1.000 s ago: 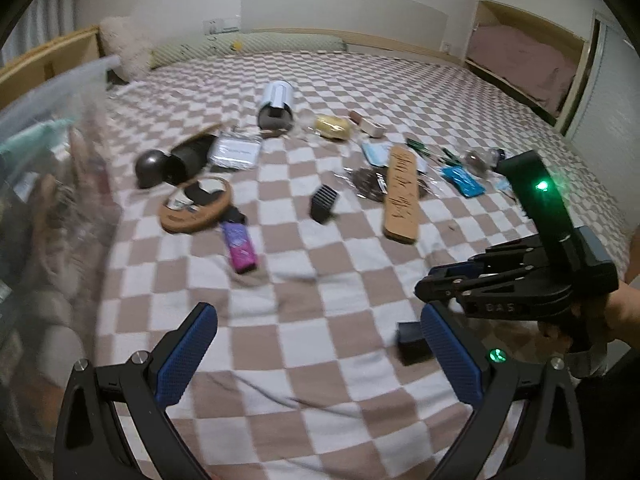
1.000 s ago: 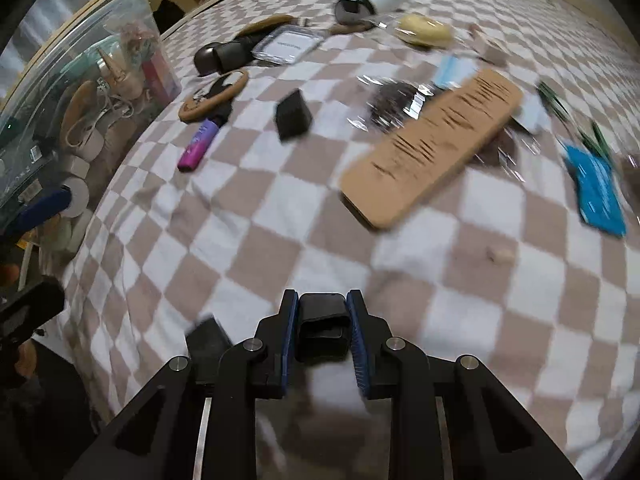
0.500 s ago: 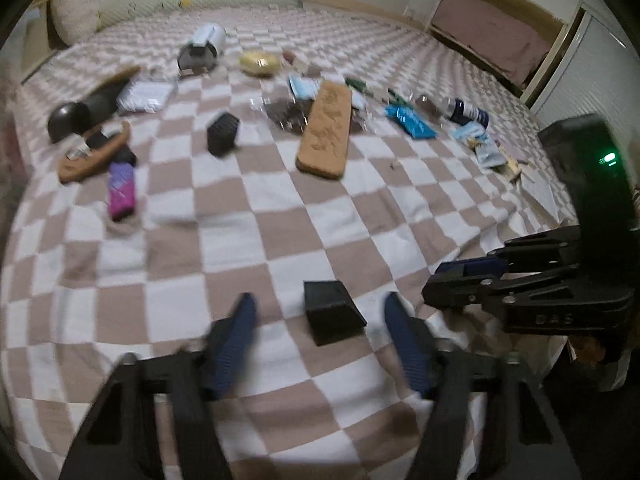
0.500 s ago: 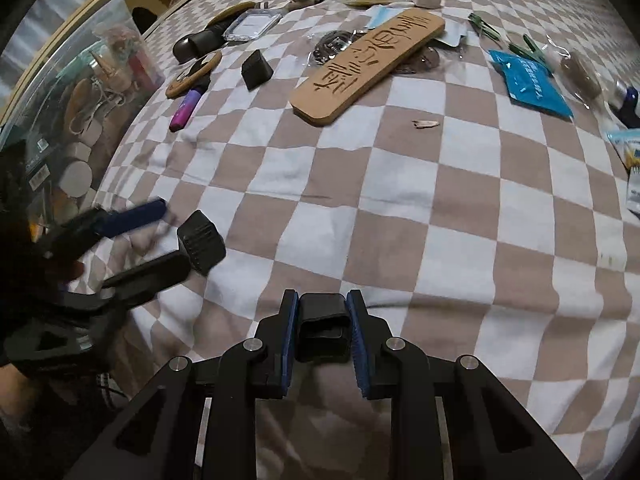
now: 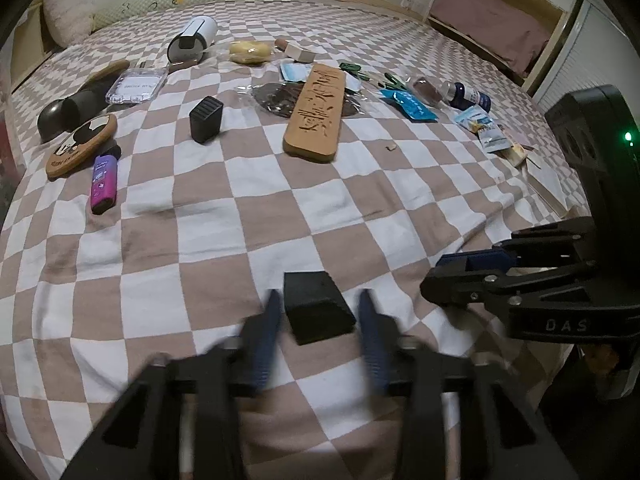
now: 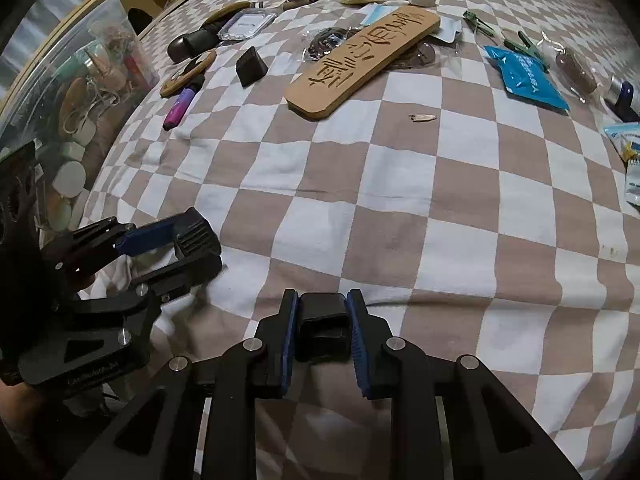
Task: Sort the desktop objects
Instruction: 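Carry both black cases over the clear plastic bin with both tools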
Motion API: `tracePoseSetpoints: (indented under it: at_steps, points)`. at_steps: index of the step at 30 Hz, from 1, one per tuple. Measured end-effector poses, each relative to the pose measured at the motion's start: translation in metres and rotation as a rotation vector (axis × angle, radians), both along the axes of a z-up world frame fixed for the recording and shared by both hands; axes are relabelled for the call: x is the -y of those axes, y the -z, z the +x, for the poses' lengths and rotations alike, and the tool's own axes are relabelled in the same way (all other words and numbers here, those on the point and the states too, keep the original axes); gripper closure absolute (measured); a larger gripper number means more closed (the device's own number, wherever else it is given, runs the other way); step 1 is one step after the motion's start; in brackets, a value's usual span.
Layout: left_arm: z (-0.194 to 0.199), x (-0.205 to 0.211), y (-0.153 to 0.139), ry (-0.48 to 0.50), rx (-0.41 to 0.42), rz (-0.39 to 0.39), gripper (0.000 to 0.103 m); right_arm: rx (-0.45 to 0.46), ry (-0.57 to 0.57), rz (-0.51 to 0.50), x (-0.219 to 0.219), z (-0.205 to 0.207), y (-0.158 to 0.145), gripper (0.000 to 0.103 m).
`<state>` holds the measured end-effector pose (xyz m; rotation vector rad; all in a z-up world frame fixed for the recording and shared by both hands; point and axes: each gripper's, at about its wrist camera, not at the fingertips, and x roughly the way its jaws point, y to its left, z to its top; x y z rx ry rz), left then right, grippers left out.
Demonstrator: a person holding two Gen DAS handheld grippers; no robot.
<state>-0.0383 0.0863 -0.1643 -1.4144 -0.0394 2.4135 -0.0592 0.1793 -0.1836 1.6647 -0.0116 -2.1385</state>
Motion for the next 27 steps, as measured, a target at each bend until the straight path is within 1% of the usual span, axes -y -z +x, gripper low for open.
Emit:
tracePoseSetpoints:
  at_steps: [4, 11, 15, 19, 24, 27]
  points:
    - [0.003, -0.002, -0.002, 0.013, -0.013, -0.004, 0.070, -0.011, -0.002, 0.001, -0.001, 0.001, -0.001, 0.078]
    - [0.004, 0.000, -0.008, 0.003, -0.020, -0.003, 0.070, -0.011, 0.023, -0.004, -0.001, 0.002, -0.003, 0.077]
    - [0.004, 0.000, -0.013, 0.004, -0.026, -0.008, 0.070, 0.008, 0.046, -0.055, -0.001, 0.002, -0.007, 0.078]
    - [0.006, 0.000, -0.021, 0.004, -0.050, -0.023, 0.070, -0.024, 0.045, -0.065, 0.005, 0.004, -0.018, 0.078]
    - [0.006, 0.009, -0.036, -0.027, -0.082, -0.035, 0.070, -0.062, 0.049, -0.069, 0.013, 0.004, -0.032, 0.078]
    - [0.006, 0.015, -0.048, -0.054, -0.112, -0.046, 0.070, -0.101, 0.054, -0.071, 0.017, 0.002, -0.046, 0.078]
